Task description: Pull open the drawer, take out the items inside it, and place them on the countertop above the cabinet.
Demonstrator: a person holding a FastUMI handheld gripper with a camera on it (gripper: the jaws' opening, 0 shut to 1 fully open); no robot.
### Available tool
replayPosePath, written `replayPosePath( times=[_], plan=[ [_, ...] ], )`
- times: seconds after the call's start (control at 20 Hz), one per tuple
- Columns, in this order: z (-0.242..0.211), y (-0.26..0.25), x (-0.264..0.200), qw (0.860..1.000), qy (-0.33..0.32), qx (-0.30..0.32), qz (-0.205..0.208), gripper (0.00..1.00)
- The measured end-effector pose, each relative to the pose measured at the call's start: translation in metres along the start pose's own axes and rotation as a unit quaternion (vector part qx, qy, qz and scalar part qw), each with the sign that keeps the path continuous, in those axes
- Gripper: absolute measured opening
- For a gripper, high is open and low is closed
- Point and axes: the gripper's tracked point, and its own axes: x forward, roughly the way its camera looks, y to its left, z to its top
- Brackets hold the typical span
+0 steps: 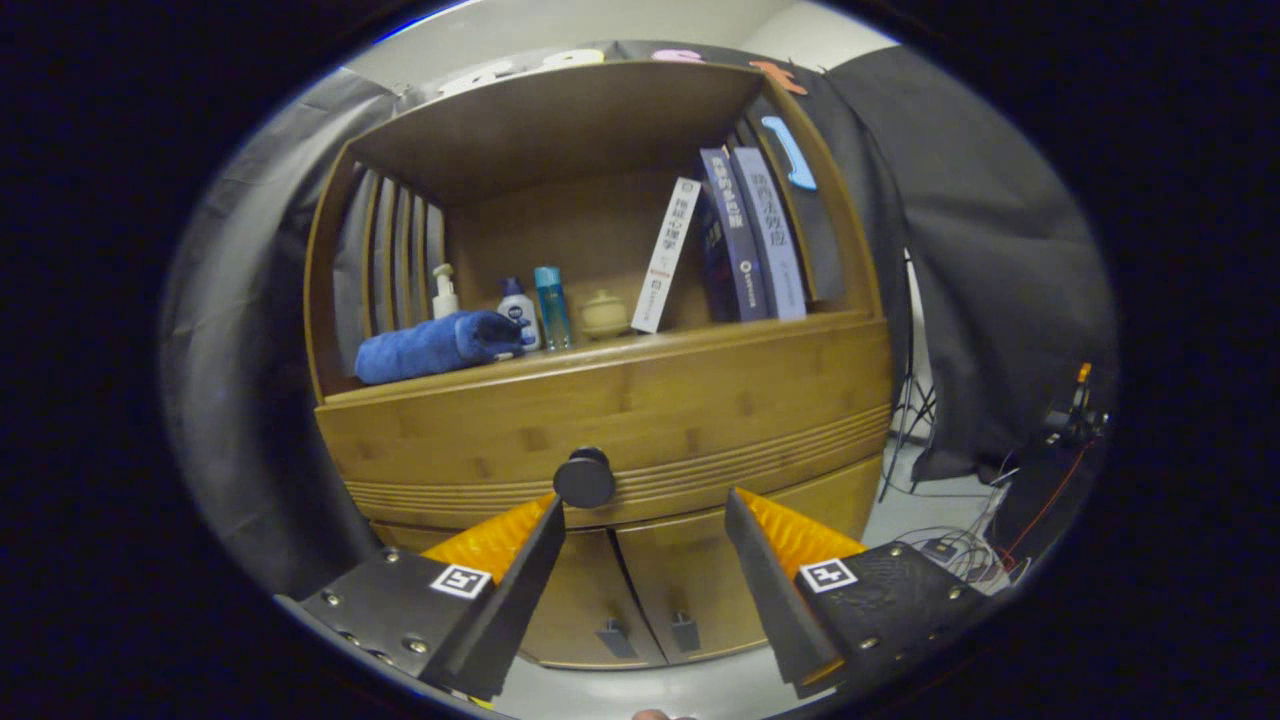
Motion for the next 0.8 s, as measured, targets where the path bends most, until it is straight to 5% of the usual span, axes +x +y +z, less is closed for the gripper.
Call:
replayPosePath(
  times=[0.4,0.55,0.6,0.75,0.8],
  plan=[
    [0.006,0.028,0.018,0.998,-0.008,-0.001,0.058,0.94],
    [0.004,0.027,0.033,0.999,-0.001,-0.018,0.037,0.93],
    [0.0,0.043,0.043,0.997,0.003,-0.022,0.068,0.93],
    [0.004,0.045,0.055,0.998,-0.018,-0.054,0.036,0.45],
    [0.0,0.044,0.052,0.998,-0.015,-0.061,0.023,0.46]
  ],
)
